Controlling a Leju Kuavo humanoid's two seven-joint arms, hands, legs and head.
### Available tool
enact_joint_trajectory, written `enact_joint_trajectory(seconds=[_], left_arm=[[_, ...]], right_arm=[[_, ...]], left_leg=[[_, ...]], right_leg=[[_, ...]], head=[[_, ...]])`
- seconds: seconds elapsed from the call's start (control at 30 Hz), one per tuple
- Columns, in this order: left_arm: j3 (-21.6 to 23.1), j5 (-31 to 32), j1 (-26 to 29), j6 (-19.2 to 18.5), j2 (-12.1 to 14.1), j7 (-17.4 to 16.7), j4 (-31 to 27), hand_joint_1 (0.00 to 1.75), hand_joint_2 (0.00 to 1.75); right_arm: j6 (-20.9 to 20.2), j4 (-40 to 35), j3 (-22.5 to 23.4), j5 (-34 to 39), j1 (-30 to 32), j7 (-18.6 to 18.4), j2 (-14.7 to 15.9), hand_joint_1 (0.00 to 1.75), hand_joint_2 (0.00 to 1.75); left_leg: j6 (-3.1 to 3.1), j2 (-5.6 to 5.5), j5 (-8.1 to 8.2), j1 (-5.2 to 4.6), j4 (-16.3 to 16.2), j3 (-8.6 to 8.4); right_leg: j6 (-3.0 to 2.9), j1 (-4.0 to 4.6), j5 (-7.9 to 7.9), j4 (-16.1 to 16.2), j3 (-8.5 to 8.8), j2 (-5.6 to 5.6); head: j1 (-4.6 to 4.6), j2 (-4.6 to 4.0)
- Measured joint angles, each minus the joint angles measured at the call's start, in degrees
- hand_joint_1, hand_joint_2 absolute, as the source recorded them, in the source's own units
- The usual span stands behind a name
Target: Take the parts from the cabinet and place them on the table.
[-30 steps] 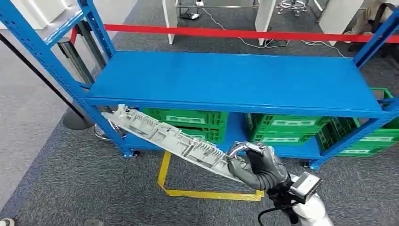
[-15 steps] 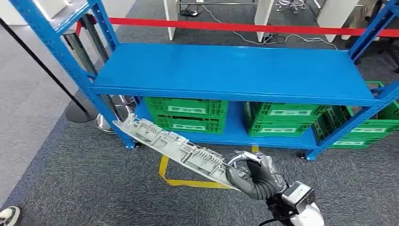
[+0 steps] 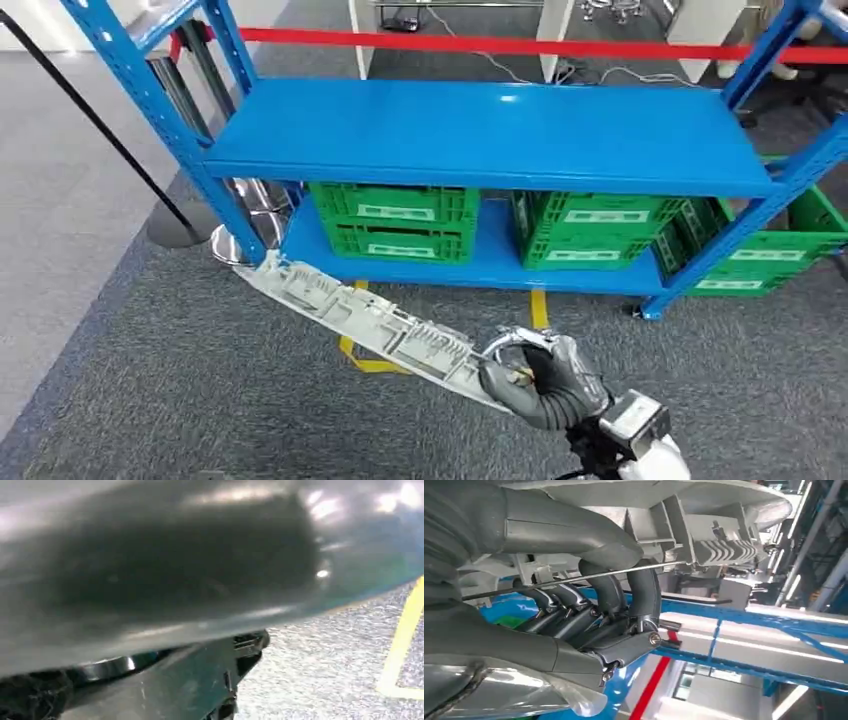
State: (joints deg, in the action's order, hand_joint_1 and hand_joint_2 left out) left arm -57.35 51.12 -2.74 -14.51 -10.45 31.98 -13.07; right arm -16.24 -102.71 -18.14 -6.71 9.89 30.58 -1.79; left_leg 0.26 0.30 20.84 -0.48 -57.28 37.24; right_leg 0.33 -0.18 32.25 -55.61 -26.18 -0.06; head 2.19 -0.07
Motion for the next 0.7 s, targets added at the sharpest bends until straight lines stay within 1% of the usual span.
enact_joint_trajectory(seconds=[0.03,0.07,0.1,0.13,0.17,0.2,0.23,0.27,0.3,0.33,0.37,0.4,0.43,0.47,0.5,0.53,0.57,0.6,0.63,0.67,0.7], left_arm=[[0.00,0.02,-0.07,-0.02,0.07,0.13,0.00,0.00,0.00],[0.00,0.02,-0.05,-0.04,0.07,0.15,0.00,0.00,0.00],[0.00,-0.02,-0.05,-0.04,0.02,0.24,0.00,0.00,0.00],[-0.02,-0.13,-0.13,0.00,0.02,0.35,0.00,0.00,0.00],[-0.06,-0.20,-0.24,0.19,0.02,0.63,0.00,0.00,0.00],[-0.15,-0.28,-0.37,0.35,0.02,0.74,0.00,0.00,0.00],[-0.26,-0.53,-0.46,0.57,0.02,0.81,0.00,0.00,0.00],[-0.48,-0.92,-0.50,0.83,0.02,0.87,0.00,0.00,0.00],[-0.66,-1.38,-0.50,0.94,0.07,0.96,0.00,0.00,0.00],[-0.85,-1.64,-0.57,0.96,0.11,1.09,0.00,0.00,0.00],[-1.20,-2.32,-0.73,1.18,0.17,1.09,0.00,0.00,0.00],[-1.78,-2.91,-0.99,1.58,0.15,1.00,0.00,0.00,0.00],[-2.30,-3.37,-1.25,2.21,0.04,0.61,0.00,0.00,0.00],[-2.65,-3.39,-1.37,2.65,-0.07,0.24,0.00,0.00,0.00],[-3.01,-3.37,-1.33,3.12,-0.07,-0.24,0.00,0.00,0.00],[-3.28,-3.32,-1.26,3.50,-0.18,-0.61,0.00,0.00,0.00],[-3.43,-3.19,-1.33,3.72,-0.20,-0.74,0.00,0.00,0.00],[-3.52,-3.12,-1.40,3.89,-0.24,-0.74,0.00,0.00,0.00],[-3.67,-3.02,-1.42,4.00,-0.31,-0.74,0.00,0.00,0.00],[-3.78,-2.80,-1.40,4.13,-0.35,-0.70,0.00,0.00,0.00],[-3.83,-2.60,-1.35,4.17,-0.33,-0.57,0.00,0.00,0.00]], right_arm=[[-0.09,0.00,-0.11,-0.02,-0.26,-0.11,0.00,1.75,1.75],[-0.18,0.00,-0.13,-0.04,-0.71,-0.28,-0.04,1.75,1.75],[-0.18,0.02,-0.22,-0.21,-1.14,-0.46,-0.17,1.75,1.75],[0.13,0.02,-0.42,-0.88,-1.69,-0.63,-0.33,1.75,1.75],[0.98,0.04,-0.72,-2.22,-2.24,-0.87,-0.54,1.75,1.75],[1.81,0.11,-0.98,-3.27,-2.69,-1.05,-0.83,1.75,1.75],[2.65,0.20,-1.22,-4.13,-3.04,-1.18,-1.14,1.75,1.75],[3.39,0.33,-1.53,-4.81,-3.29,-1.38,-1.38,1.75,1.75],[3.96,0.37,-1.79,-5.27,-3.53,-1.55,-1.64,1.75,1.75],[4.84,0.37,-2.06,-6.10,-3.82,-1.86,-1.88,1.75,1.75],[6.35,0.35,-2.45,-7.88,-4.05,-2.71,-2.19,1.75,1.75],[8.29,0.35,-2.73,-9.89,-4.19,-3.69,-2.51,1.75,1.75],[10.35,0.37,-3.06,-11.47,-4.16,-4.44,-3.02,1.75,1.75],[11.30,0.42,-3.30,-12.20,-4.20,-4.59,-3.30,1.75,1.75],[11.99,0.42,-3.50,-12.85,-4.19,-4.48,-3.56,1.75,1.75],[12.61,0.46,-3.54,-13.27,-4.23,-4.19,-3.67,1.75,1.75],[13.14,0.48,-3.56,-13.44,-4.33,-3.78,-3.76,1.75,1.75],[13.33,0.50,-3.67,-13.51,-4.60,-3.39,-3.78,1.75,1.75],[13.75,0.52,-3.83,-13.62,-4.75,-3.10,-3.87,1.75,1.75],[14.16,0.54,-3.89,-13.68,-4.74,-3.02,-3.96,1.75,1.75],[14.34,0.66,-3.91,-13.53,-4.73,-3.10,-4.07,1.75,1.75]], left_leg=[[-0.37,-0.10,0.74,0.28,-0.28,0.25],[-0.90,-0.14,4.00,0.34,-1.82,0.93],[-1.27,-0.14,7.67,0.47,-5.18,1.74],[-1.60,-0.14,11.18,0.60,-9.68,2.68],[-1.78,-0.14,13.32,0.66,-14.01,3.47],[-1.87,-0.14,13.96,0.70,-17.10,3.70],[-1.86,-0.14,12.96,0.71,-17.81,2.97],[-1.70,-0.14,11.15,0.71,-15.74,0.84],[-1.45,-0.15,9.33,0.70,-11.39,-2.29],[-1.03,-0.17,8.17,0.66,-6.05,-5.89],[-0.49,-0.25,8.62,0.52,-1.20,-9.12],[-0.19,-0.23,9.40,0.34,1.58,-10.61],[-0.05,-0.24,9.27,0.20,1.54,-10.08],[0.24,-0.24,9.09,0.03,1.57,-9.76],[0.67,-0.24,8.79,-0.11,1.62,-9.60],[1.26,-0.09,7.94,0.47,2.41,-9.55],[1.56,0.03,7.56,0.42,2.44,-9.29],[2.02,0.05,7.20,0.41,2.40,-8.78],[2.02,0.10,6.87,0.37,2.31,-8.25],[2.04,0.15,6.59,0.32,2.26,-7.78],[1.99,0.16,6.32,0.30,2.15,-7.33]], right_leg=[[-0.57,-0.34,-0.71,0.11,-0.47,-0.25],[-1.16,-0.33,-1.36,0.11,-1.18,-0.30],[-1.38,-0.31,-1.94,0.09,-1.85,-0.34],[-1.44,-0.28,-2.61,0.05,-2.43,-0.33],[-1.46,-0.21,-3.24,-0.02,-2.84,-0.34],[-1.45,-0.16,-3.89,-0.18,-3.67,-0.33],[-1.40,-0.12,-4.48,-0.47,-4.65,-0.35],[-1.33,-0.08,-4.93,-0.78,-5.68,-0.36],[-1.24,-0.01,-5.33,-1.08,-6.49,-0.34],[-1.18,0.03,-5.53,-1.22,-7.07,-0.26],[-1.00,0.03,-5.87,-1.34,-7.39,-0.22],[-0.68,0.33,-6.19,-1.48,-7.77,-0.22],[-0.20,0.21,-6.64,-1.43,-7.93,-0.41],[0.12,0.04,-6.95,-1.41,-8.09,-0.45],[0.49,-0.01,-7.28,-1.27,-8.13,-0.48],[0.80,0.03,-7.15,-1.57,-8.52,-0.41],[1.02,-0.04,-5.77,-2.61,-9.54,-0.20],[1.19,-0.06,-3.18,-5.76,-10.74,-0.11],[1.38,-0.15,-0.32,-10.92,-12.69,-0.11],[1.54,-0.17,1.83,-15.68,-14.40,-0.09],[1.68,-0.17,3.10,-19.25,-15.57,-0.10]], head=[[0.02,0.00],[-0.09,0.00],[-0.35,0.00],[-0.28,0.00],[-0.35,0.00],[-0.31,0.00],[-0.33,0.00],[-0.31,0.00],[-0.33,0.00],[-0.31,0.00],[-0.31,0.00],[-0.31,0.00],[-0.22,0.00],[-0.35,0.00],[-0.20,0.00],[-0.35,0.00],[-0.17,0.00],[0.02,0.00],[0.09,0.00],[0.02,0.00],[0.09,0.00]])
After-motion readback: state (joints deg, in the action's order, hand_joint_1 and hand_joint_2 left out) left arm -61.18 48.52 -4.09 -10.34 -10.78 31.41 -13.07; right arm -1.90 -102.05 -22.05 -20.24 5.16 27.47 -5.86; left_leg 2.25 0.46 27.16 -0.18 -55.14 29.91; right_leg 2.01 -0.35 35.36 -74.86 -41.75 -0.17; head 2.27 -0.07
